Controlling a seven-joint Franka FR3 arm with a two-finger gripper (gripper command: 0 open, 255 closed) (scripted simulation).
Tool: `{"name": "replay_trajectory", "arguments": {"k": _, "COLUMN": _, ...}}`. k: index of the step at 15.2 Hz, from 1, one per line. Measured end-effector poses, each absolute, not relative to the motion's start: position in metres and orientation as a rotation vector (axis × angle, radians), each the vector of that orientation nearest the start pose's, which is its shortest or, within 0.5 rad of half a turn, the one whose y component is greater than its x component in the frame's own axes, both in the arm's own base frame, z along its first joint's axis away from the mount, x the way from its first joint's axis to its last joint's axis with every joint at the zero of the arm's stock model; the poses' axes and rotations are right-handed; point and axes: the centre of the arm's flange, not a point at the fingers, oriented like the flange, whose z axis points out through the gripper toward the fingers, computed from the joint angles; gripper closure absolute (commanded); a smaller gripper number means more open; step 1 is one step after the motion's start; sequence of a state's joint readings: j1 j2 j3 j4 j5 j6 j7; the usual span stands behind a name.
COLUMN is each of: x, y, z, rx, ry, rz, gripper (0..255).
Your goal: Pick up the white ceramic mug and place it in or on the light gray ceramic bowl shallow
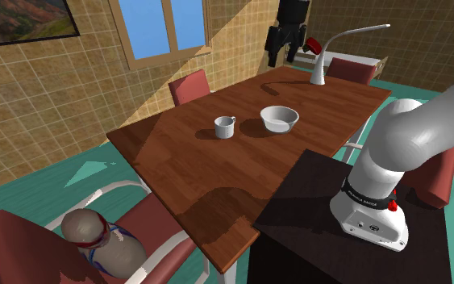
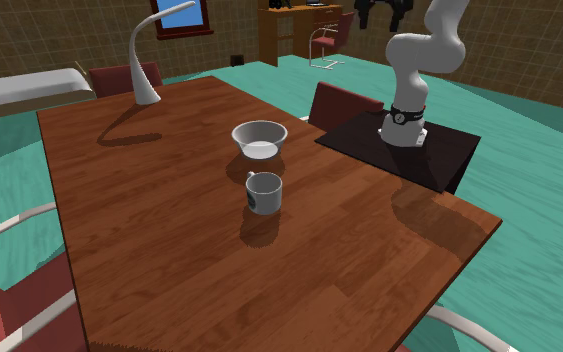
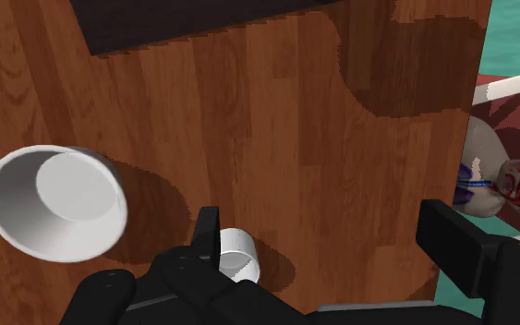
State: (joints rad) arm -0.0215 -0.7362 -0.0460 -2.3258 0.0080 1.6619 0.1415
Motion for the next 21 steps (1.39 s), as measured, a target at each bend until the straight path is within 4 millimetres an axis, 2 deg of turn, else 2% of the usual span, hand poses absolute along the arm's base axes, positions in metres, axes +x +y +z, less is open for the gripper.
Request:
{"name": "replay_trajectory", "arguments": {"k": 3, "x": 0.339, "y": -0.028, "z": 0.587, "rx": -3.086, "ry": 0.306, "rz": -0.107, "gripper": 0}}
{"name": "replay_trajectory", "arguments": {"k": 10, "x": 0.403, "y": -0.029, "z": 0.523, "rx": -3.105, "ry": 0.303, "rz": -0.105, "gripper": 0}}
{"name": "replay_trajectory", "arguments": {"k": 13, "x": 0.428, "y": -0.037, "z": 0.492, "rx": -3.114, "ry": 0.301, "rz": -0.104, "gripper": 0}}
{"name": "replay_trajectory", "arguments": {"k": 21, "x": 0.5, "y": -0.044, "z": 0.415, "rx": -3.137, "ry": 0.297, "rz": -0.104, "gripper": 0}}
